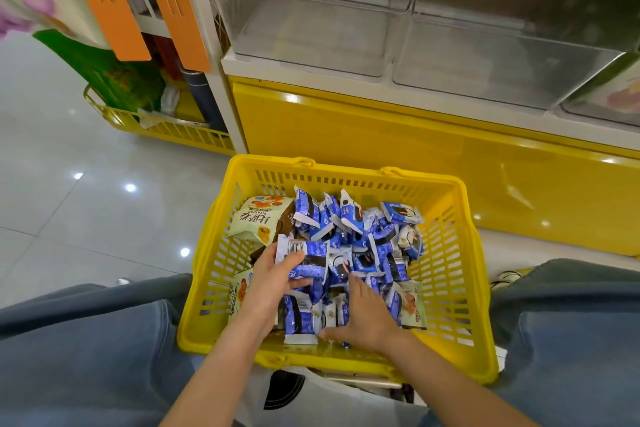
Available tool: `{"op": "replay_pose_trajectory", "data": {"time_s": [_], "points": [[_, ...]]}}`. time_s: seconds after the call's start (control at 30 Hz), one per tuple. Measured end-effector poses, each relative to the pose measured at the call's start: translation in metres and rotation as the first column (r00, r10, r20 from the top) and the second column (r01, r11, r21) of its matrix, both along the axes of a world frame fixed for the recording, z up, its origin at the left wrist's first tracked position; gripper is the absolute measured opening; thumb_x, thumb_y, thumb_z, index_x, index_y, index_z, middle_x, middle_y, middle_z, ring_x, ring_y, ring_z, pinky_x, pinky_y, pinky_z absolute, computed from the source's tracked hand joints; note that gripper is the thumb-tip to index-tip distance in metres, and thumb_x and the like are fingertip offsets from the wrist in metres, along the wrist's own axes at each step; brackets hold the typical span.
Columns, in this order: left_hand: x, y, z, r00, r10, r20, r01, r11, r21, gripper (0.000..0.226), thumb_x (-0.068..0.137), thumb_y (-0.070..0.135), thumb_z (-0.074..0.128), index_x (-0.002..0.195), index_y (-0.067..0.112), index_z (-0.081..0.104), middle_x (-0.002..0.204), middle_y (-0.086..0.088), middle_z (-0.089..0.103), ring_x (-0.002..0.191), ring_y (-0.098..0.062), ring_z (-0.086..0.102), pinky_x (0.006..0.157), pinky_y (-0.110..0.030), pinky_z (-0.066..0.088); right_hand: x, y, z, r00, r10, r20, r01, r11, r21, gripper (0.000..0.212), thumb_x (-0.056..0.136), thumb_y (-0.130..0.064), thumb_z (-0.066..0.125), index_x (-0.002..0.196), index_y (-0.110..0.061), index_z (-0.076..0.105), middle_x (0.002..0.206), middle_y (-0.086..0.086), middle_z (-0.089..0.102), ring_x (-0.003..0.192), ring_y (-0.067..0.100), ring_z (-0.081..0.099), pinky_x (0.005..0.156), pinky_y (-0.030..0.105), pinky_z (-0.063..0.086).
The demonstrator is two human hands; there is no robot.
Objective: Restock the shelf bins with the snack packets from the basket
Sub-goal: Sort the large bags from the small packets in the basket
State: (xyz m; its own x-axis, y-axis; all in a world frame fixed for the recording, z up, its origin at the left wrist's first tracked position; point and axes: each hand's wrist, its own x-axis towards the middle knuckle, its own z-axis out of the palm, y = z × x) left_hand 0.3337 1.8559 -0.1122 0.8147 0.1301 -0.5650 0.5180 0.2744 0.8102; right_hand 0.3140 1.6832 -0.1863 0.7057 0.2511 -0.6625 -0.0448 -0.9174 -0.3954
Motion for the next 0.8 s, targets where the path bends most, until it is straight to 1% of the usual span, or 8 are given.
{"op": "replay_pose_trajectory", "data": {"time_s": [0.1,0.2,0.3,0.37,0.43,0.57,0.7,0.8], "points": [[-0.004,0.002,-0.003,1.0,-0.002,-0.012,0.002,1.0,0.002,0.025,0.086,0.016,0.064,0.089,0.039,0.053,0.099,0.013,0.063,0.09,-0.011,0.065,0.06,-0.024,0.054,0.0,0.004,-0.008,0.999,-0.049,0.023,0.05,0.997,-0.06,0.114,0.077,-0.055,0.067,0.148,-0.004,-0.006,0.158,0.01,0.004,0.145,0.027,0.006,0.118,0.036,0.01],[-0.006,0.002,-0.008,0.999,-0.003,-0.034,0.004,0.999,0.034,0.026,0.086,0.019,0.065,0.091,0.04,0.051,0.1,0.013,0.063,0.08,-0.008,0.067,0.062,-0.026,0.054,0.004,-0.004,-0.008,0.995,-0.104,-0.003,0.104,0.994,-0.027,0.1,0.078,-0.042,0.071,0.149,-0.006,0.009,0.152,0.009,0.027,0.139,0.029,0.024,0.112,0.035,0.027],[-0.005,0.001,-0.012,0.996,-0.016,-0.088,0.023,0.997,0.074,0.031,0.085,0.024,0.066,0.113,0.021,0.053,0.11,0.001,0.063,0.082,-0.012,0.067,0.062,-0.026,0.053,0.007,-0.011,-0.003,0.99,-0.129,-0.048,0.131,0.991,0.032,0.082,0.076,-0.025,0.074,0.141,-0.012,0.025,0.123,0.011,0.052,0.109,0.026,0.052,0.08,0.029,0.044],[-0.005,0.0,-0.016,0.992,-0.028,-0.123,0.04,0.994,0.099,0.037,0.085,0.023,0.066,0.117,0.013,0.05,0.11,-0.002,0.062,0.084,-0.013,0.066,0.062,-0.025,0.054,0.007,-0.014,0.001,0.994,-0.084,-0.072,0.088,0.994,0.06,0.074,0.076,-0.02,0.073,0.136,-0.016,0.03,0.097,0.005,0.054,0.084,0.021,0.052,0.059,0.022,0.039],[-0.008,-0.004,-0.02,0.99,-0.032,-0.141,0.048,0.993,0.11,0.035,0.085,0.021,0.066,0.114,0.012,0.05,0.111,-0.004,0.061,0.088,-0.014,0.065,0.066,-0.027,0.055,0.009,-0.02,0.001,0.995,-0.037,-0.094,0.046,0.994,0.098,0.071,0.075,-0.022,0.074,0.134,-0.019,0.034,0.1,0.008,0.058,0.074,0.015,0.047,0.048,0.014,0.032],[-0.011,-0.011,-0.025,0.987,-0.04,-0.156,0.06,0.99,0.125,0.025,0.084,0.02,0.067,0.103,0.017,0.051,0.11,-0.006,0.061,0.095,-0.023,0.064,0.066,-0.028,0.055,0.011,-0.028,0.001,0.989,-0.048,-0.143,0.075,0.978,0.192,0.068,0.076,-0.019,0.073,0.133,-0.021,0.036,0.121,0.009,0.052,0.059,-0.001,0.045,0.048,0.01,0.036],[-0.003,-0.013,-0.021,0.992,-0.062,-0.11,0.085,0.973,0.216,0.027,0.085,0.023,0.066,0.107,0.018,0.052,0.107,-0.002,0.06,0.092,-0.02,0.064,0.069,-0.03,0.056,0.022,-0.036,0.012,0.989,-0.079,-0.123,0.106,0.969,0.224,0.061,0.076,-0.015,0.071,0.129,-0.02,0.04,0.116,0.012,0.055,0.06,0.012,0.053,0.059,0.032,0.05],[0.017,-0.017,-0.014,0.991,-0.132,-0.008,0.128,0.94,0.317,0.018,0.084,0.026,0.066,0.098,0.025,0.055,0.098,0.004,0.062,0.085,-0.012,0.063,0.066,-0.023,0.055,0.044,-0.051,0.031,0.973,-0.227,-0.047,0.231,0.926,0.3,0.058,0.076,-0.013,0.073,0.124,-0.02,0.041,0.1,0.001,0.054,0.059,0.009,0.057,0.05,0.018,0.051]]}}
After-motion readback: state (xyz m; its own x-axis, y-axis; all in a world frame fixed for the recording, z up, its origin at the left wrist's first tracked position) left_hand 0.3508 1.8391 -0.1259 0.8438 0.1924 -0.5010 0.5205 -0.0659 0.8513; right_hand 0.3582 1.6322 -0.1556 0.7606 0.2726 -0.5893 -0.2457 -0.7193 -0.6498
